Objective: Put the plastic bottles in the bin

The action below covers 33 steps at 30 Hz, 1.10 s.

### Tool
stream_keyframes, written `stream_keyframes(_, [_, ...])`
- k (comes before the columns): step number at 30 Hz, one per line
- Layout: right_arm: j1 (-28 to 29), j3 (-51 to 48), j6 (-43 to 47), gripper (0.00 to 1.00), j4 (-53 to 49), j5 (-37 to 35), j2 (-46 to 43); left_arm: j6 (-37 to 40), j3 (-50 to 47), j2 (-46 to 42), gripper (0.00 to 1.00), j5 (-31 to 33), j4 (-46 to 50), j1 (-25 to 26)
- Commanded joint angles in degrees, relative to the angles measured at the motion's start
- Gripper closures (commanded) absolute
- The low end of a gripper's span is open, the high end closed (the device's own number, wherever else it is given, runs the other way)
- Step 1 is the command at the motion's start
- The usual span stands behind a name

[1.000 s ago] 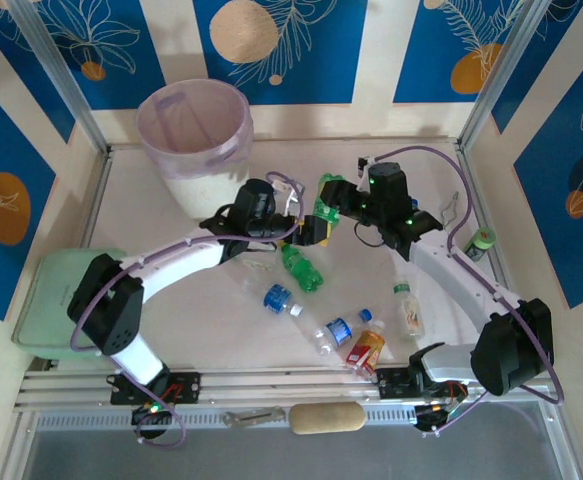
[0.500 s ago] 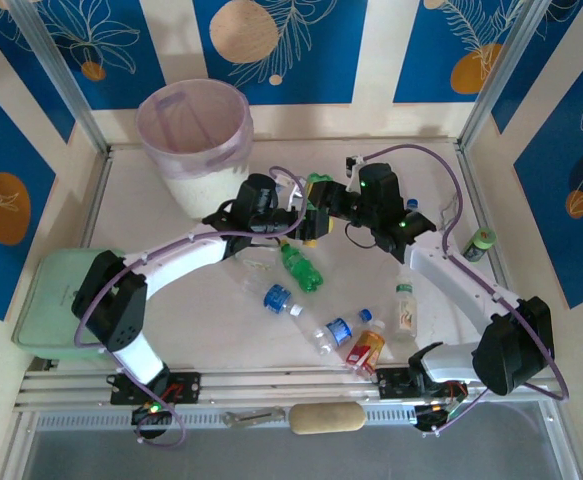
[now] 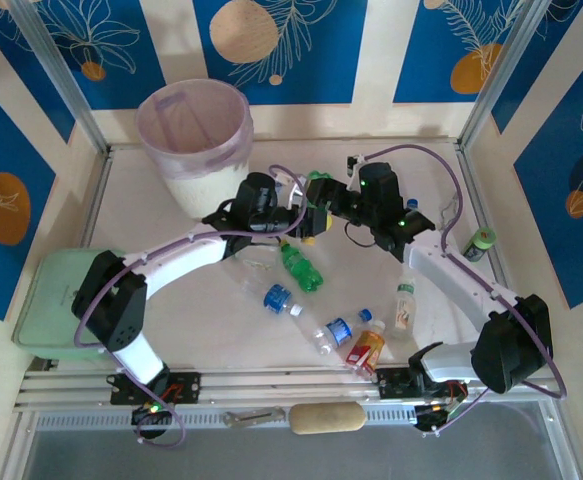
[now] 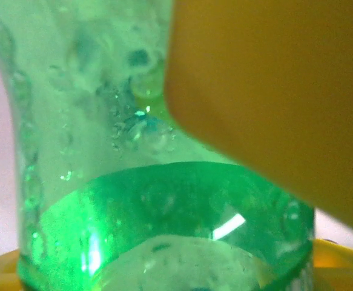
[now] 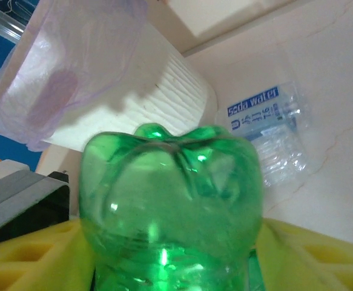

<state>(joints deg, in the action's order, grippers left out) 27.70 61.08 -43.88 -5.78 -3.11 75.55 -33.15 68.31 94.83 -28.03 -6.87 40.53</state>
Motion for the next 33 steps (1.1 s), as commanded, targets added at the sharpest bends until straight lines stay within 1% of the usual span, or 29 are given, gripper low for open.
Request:
stream_keyframes(1, [-0.82,1.51,-1.60,0.18,2.34,1.90,-1.12,0.79,1.04,-0.29,0.49,-0.14,0.10,0.23])
stream_keyframes(2, [-1.43,1.12,-2.24,0.15,2.98,2.29,-1.50,0.98,1.04,-0.33,0.49,-0.02,0.26,0.19])
stream_keyframes(4, [-2.67,0.42,-3.33,0.13,4.34,3.15,-2.39,1.20,1.19,-0.43,0.49,0.25,0.62,0.18])
stream_keyframes(12, [-7.53,-4.65,-5.86,0.12,9.06,4.52,-8.87,1.83,1.38,-1.16,0.49,2.02,1.86,-1.15])
stream_keyframes(18, [-9.20,-7.33,-6.18,0.11,9.24,2.84,-11.89,4.52,4.69,-1.47,0.49,2.30,4.65,-3.09])
stream_keyframes(21, [-9.75,-7.98,-6.37,0.11,8.78,2.63,-11.75,8.56,9.20,-2.17,0.49,3.03,8.98,-5.66])
stream_keyframes(26, [-9.93,-8.68,-6.73,0.11,8.37,2.76,-10.91,17.46,21.11,-2.04,0.49,6.11,17.66,-12.05])
stream_keyframes(29, [-9.95,-9.34,-7.34,0.11,8.17,2.68,-10.43,21.83,27.62,-0.83,0.49,8.54,20.11,-15.88])
stream_keyframes(33, [-10.02,-10.01,-7.93,0.11,7.16,2.41,-9.99,25.36,33.76,1.15,0.49,11.15,21.25,-20.45])
